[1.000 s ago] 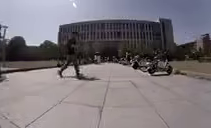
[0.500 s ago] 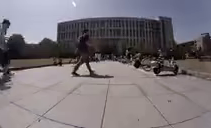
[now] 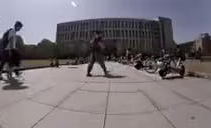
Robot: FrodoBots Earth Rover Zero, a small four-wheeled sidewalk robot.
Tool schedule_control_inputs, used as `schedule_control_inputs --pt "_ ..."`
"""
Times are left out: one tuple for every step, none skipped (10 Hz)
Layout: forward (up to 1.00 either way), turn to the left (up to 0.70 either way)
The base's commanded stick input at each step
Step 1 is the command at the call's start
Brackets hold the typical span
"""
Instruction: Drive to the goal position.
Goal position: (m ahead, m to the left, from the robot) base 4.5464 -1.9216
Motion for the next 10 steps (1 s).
schedule_control_inputs --pt "1.00 0.00" --pt "1.00 0.00" --pt "1.00 0.00" --pt "1.00 0.00" --pt "1.00 0.00" --pt "1.00 0.00" --pt "1.00 0.00" --pt "1.00 0.00" --pt "1.00 0.00" --pt "1.00 0.00"
